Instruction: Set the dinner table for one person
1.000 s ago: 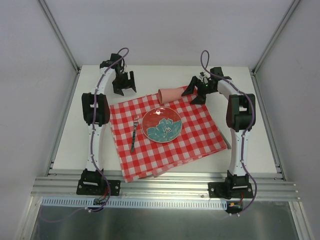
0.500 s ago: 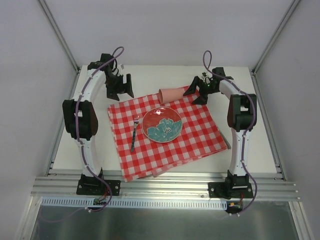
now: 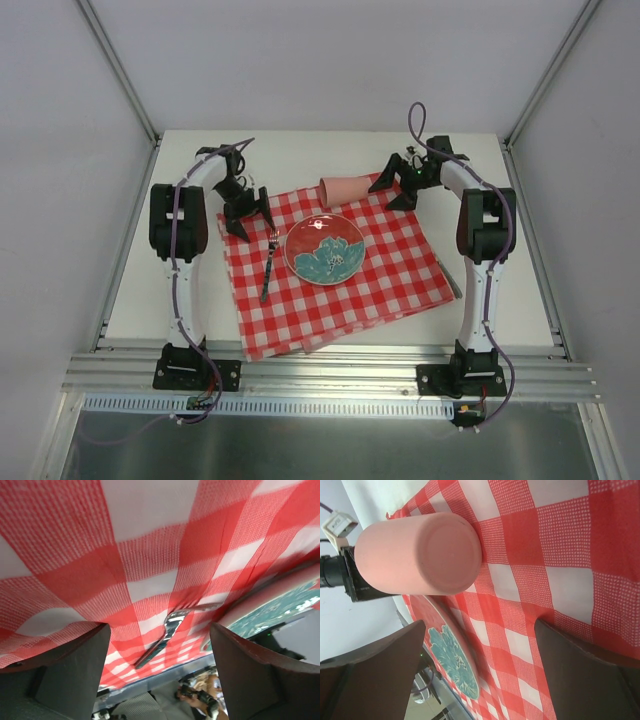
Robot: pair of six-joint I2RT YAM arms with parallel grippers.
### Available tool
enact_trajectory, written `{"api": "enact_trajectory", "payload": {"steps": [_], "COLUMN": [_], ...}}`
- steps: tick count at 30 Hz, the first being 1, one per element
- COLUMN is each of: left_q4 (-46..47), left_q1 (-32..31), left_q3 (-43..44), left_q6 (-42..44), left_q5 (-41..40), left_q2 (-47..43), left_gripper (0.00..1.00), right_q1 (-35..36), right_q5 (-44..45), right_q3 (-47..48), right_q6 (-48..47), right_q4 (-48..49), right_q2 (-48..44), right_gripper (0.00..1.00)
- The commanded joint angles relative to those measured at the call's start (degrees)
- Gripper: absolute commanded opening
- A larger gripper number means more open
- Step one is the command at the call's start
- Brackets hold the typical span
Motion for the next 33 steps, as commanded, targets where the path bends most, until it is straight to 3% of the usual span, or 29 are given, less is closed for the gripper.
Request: {"api": "enact_trajectory", "payload": {"steps": [1, 5, 12, 19, 27, 33], "left_q4": [-0.31, -1.72, -1.29, 2.93, 4.87, 6.72], "left_q1": [-0.10, -0.37, -0.54, -0.72, -0.63, -0.72], "left_q3": [10.76, 24.93, 30.31, 41.56, 41.13, 33.69], "left_q6": [-3.52, -3.62, -4.93, -6.16, -3.01, 5.61], "left_q5": [-0.42, -0.59, -1.65, -6.40, -5.26, -1.05], "left_q2": [6.43, 14.08, 18.22, 23.32, 21.84, 13.50], "left_gripper": [0.80, 0.79, 0.78, 0.79, 0.84, 0.95], "right_q1": [-0.84, -1.11, -0.84, -1.90, -2.17, 2.31], "right_q5": [5.81, 7.30, 10.02, 12.75, 14.95, 25.14], "right_q3": [-1.74, -0.60, 1.95, 6.16, 9.95, 13.55], "right_q6": [-1.28, -2.16, -3.30, -2.42, -5.75, -24.46], "right_q4": [-3.92, -4.80, -4.89, -6.03, -7.25, -12.79], "right_q2": [-1.36, -1.28, -1.54, 0.91, 1.01, -5.93], "right_gripper": [0.97, 0.97, 0.97, 0.97, 0.97, 0.97]}}
